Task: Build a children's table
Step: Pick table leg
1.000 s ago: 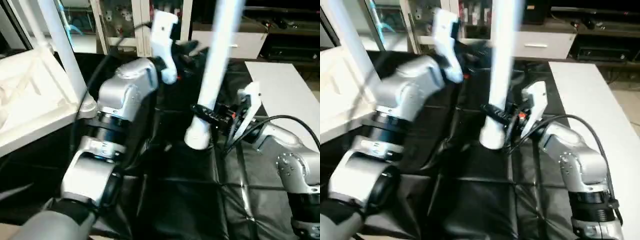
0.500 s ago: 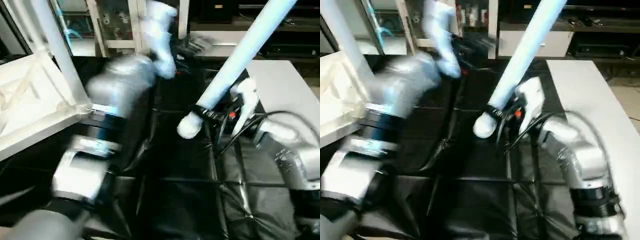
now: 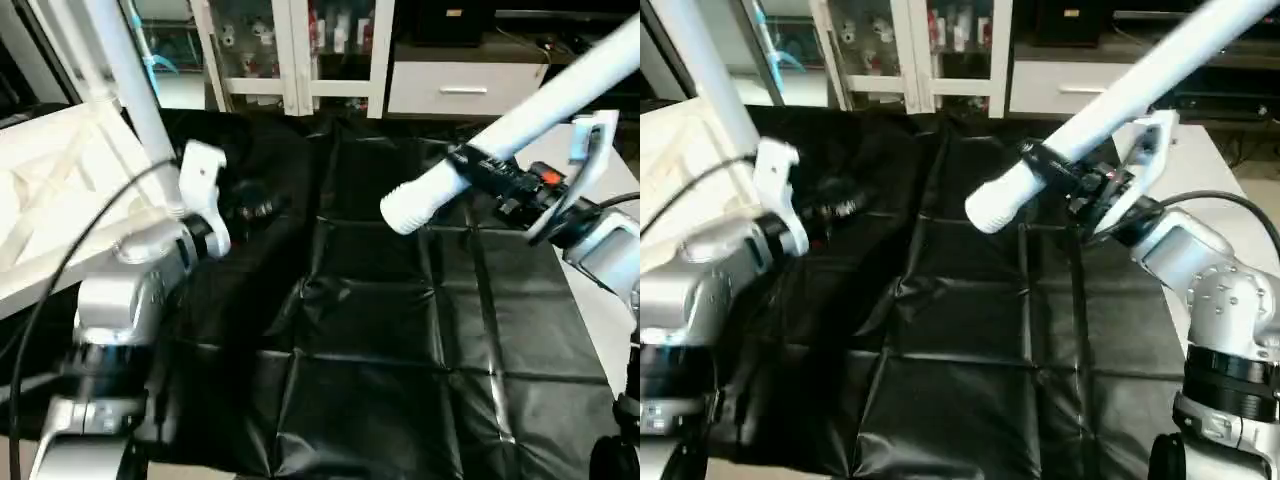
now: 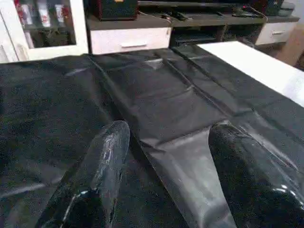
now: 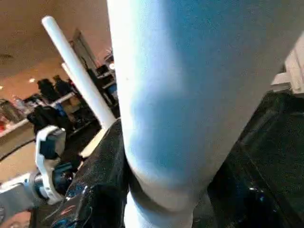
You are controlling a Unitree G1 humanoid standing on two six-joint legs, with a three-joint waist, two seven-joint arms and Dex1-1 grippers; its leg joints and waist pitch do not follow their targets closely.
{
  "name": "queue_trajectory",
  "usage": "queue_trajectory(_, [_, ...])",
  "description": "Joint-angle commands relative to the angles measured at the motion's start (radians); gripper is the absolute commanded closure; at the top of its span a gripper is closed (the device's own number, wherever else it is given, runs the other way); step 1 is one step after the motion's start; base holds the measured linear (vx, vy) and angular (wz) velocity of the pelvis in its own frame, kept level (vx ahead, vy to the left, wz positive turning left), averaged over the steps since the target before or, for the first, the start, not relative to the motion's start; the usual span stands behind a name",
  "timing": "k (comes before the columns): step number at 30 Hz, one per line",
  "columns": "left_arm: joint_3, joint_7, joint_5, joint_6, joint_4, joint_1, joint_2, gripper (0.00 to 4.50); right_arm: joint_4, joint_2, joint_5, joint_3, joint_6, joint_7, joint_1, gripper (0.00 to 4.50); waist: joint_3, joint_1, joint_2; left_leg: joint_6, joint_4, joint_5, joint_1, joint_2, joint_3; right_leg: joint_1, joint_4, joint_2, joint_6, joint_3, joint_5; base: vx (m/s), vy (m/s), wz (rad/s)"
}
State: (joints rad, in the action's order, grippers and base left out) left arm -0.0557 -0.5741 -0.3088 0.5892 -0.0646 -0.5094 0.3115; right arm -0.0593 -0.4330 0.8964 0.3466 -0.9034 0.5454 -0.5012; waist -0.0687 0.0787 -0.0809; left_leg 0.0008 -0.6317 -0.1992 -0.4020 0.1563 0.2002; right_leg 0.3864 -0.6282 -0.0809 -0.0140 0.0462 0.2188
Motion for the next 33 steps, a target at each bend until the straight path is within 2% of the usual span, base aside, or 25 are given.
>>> queue_trajectory(1, [0.021, 0.007, 0.015, -0.022, 0.032, 0.007, -0.003, 1.4, -0.057, -0.024, -0.091, -0.071, 0.016, 0.023, 0.021, 2.72, 0.076, -0.002, 0.003, -0.039, 0.092, -0.172, 0.036, 0.071, -0.041, -0.031, 0.078, -0.069, -0.196, -0.037, 0.147, 0.0, 0.0, 0.0])
queue_trajectory(2, [0.023, 0.021, 0.029, -0.039, 0.025, 0.009, -0.015, 1.4, -0.087, -0.042, -0.194, -0.159, 0.061, 0.031, 0.038, 2.72, 0.074, -0.001, 0.003, -0.048, 0.091, -0.166, 0.035, 0.071, -0.042, -0.031, 0.081, -0.069, -0.179, -0.039, 0.148, 0.0, 0.0, 0.0])
queue_trajectory(3, [0.024, 0.032, 0.037, -0.049, 0.02, 0.009, -0.024, 1.4, -0.106, -0.053, -0.26, -0.218, 0.091, 0.035, 0.049, 2.72, 0.075, -0.002, 0.004, -0.053, 0.09, -0.163, 0.033, 0.07, -0.042, -0.032, 0.079, -0.069, -0.173, -0.039, 0.148, 0.0, 0.0, 0.0])
queue_trajectory(4, [0.053, 0.022, 0.06, -0.077, 0.023, 0.018, -0.019, 1.4, -0.123, -0.064, -0.327, -0.306, 0.129, 0.025, 0.06, 2.72, 0.075, -0.002, 0.004, -0.049, 0.09, -0.17, 0.034, 0.068, -0.042, -0.031, 0.083, -0.073, -0.169, -0.042, 0.17, 0.0, 0.0, 0.0])
queue_trajectory(5, [0.075, 0.013, 0.075, -0.095, 0.026, 0.024, -0.014, 1.4, -0.132, -0.071, -0.364, -0.36, 0.151, 0.016, 0.066, 2.72, 0.075, -0.003, 0.007, -0.05, 0.091, -0.171, 0.03, 0.068, -0.043, -0.033, 0.083, -0.073, -0.164, -0.042, 0.181, 0.0, 0.0, 0.0])
queue_trajectory(6, [0.083, 0.006, 0.077, -0.102, 0.03, 0.027, -0.013, 1.4, -0.131, -0.068, -0.366, -0.369, 0.154, 0.011, 0.066, 2.72, 0.075, -0.005, 0.006, -0.045, 0.091, -0.175, 0.031, 0.068, -0.044, -0.032, 0.086, -0.074, -0.157, -0.044, 0.193, 0.0, 0.0, 0.0])
queue_trajectory(7, [0.109, -0.016, 0.084, -0.123, 0.042, 0.038, -0.009, 1.4, -0.13, -0.058, -0.375, -0.399, 0.161, -0.007, 0.068, 2.72, 0.075, -0.007, 0.012, -0.039, 0.092, -0.175, 0.031, 0.067, -0.042, -0.032, 0.088, -0.074, -0.158, -0.044, 0.196, 0.0, 0.0, 0.0])
queue_trajectory(8, [0.169, -0.065, 0.096, -0.172, 0.074, 0.064, -0.007, 1.4, -0.107, -0.024, -0.392, -0.437, 0.186, -0.039, 0.07, 2.72, 0.077, -0.009, 0.011, -0.025, 0.093, -0.154, 0.027, 0.069, -0.044, -0.031, 0.086, -0.075, -0.161, -0.045, 0.187, 0.0, 0.0, 0.0])
queue_trajectory(9, [0.191, -0.076, 0.105, -0.195, 0.083, 0.074, -0.006, 1.4, -0.092, -0.009, -0.405, -0.446, 0.203, -0.05, 0.071, 2.72, 0.078, -0.011, 0.009, -0.022, 0.092, -0.15, 0.027, 0.069, -0.043, -0.03, 0.084, -0.074, -0.166, -0.045, 0.176, 0.0, 0.0, 0.0])
queue_trajectory(12, [0.205, -0.066, 0.12, -0.213, 0.085, 0.082, -0.013, 1.4, -0.07, 0.014, -0.439, -0.447, 0.242, -0.056, 0.083, 2.72, 0.084, -0.014, 0.008, -0.004, 0.085, -0.1, 0.026, 0.068, -0.039, -0.03, 0.072, -0.067, -0.189, -0.044, 0.06, 0.0, 0.0, 0.0])
queue_trajectory(14, [0.204, -0.048, 0.139, -0.23, 0.075, 0.082, -0.016, 1.4, -0.043, 0.015, -0.512, -0.47, 0.293, -0.054, 0.105, 2.72, 0.083, -0.015, 0.008, 0.011, 0.084, -0.089, 0.023, 0.067, -0.039, -0.033, 0.07, -0.068, -0.202, -0.042, 0.028, 0.0, 0.0, 0.0])
queue_trajectory(15, [0.207, -0.048, 0.145, -0.238, 0.07, 0.082, -0.012, 1.4, -0.029, 0.006, -0.551, -0.493, 0.321, -0.058, 0.107, 2.72, 0.082, -0.016, 0.007, 0.009, 0.084, -0.093, 0.023, 0.067, -0.04, -0.034, 0.069, -0.068, -0.204, -0.042, 0.033, 0.0, 0.0, 0.0])
queue_trajectory(22, [0.225, -0.07, 0.15, -0.27, 0.09, 0.109, 0.01, 1.4, 0.007, 0.015, -0.622, -0.537, 0.391, -0.097, 0.128, 2.72, 0.079, -0.026, 0.008, 0.005, 0.088, -0.139, 0.025, 0.068, -0.04, -0.035, 0.074, -0.068, -0.205, -0.043, 0.091, 0.0, 0.0, 0.0])
queue_trajectory(24, [0.229, -0.074, 0.157, -0.275, 0.095, 0.114, 0.017, 1.4, 0.01, 0.023, -0.624, -0.535, 0.39, -0.098, 0.131, 2.72, 0.08, -0.027, 0.01, 0.012, 0.086, -0.13, 0.024, 0.068, -0.04, -0.036, 0.072, -0.067, -0.207, -0.044, 0.075, 0.0, 0.0, 0.0])
queue_trajectory(28, [0.233, -0.087, 0.158, -0.273, 0.115, 0.138, 0.03, 1.4, 0.037, 0.032, -0.646, -0.539, 0.404, -0.088, 0.144, 2.72, 0.08, -0.026, 0.005, 0.015, 0.086, -0.132, 0.027, 0.069, -0.04, -0.034, 0.071, -0.066, -0.213, -0.043, 0.07, 0.0, 0.0, 0.0])
queue_trajectory(30, [0.24, -0.1, 0.153, -0.269, 0.129, 0.155, 0.039, 1.4, 0.063, 0.034, -0.646, -0.544, 0.407, -0.08, 0.146, 2.72, 0.077, -0.027, 0.005, 0.008, 0.089, -0.158, 0.028, 0.07, -0.04, -0.034, 0.074, -0.067, -0.216, -0.043, 0.095, 0.0, 0.0, 0.0])
queue_trajectory(32, [0.251, -0.117, 0.141, -0.262, 0.155, 0.177, 0.045, 1.4, 0.101, 0.035, -0.656, -0.547, 0.412, -0.079, 0.147, 2.72, 0.076, -0.028, 0.011, 0.003, 0.091, -0.176, 0.029, 0.07, -0.04, -0.034, 0.076, -0.068, -0.213, -0.044, 0.119, 0.0, 0.0, 0.0])
queue_trajectory(33, [0.251, -0.119, 0.138, -0.26, 0.158, 0.179, 0.044, 1.4, 0.104, 0.036, -0.657, -0.546, 0.41, -0.077, 0.146, 2.72, 0.073, -0.028, 0.008, -0.004, 0.094, -0.202, 0.032, 0.07, -0.04, -0.031, 0.08, -0.066, -0.209, -0.044, 0.152, 0.0, 0.0, 0.0])
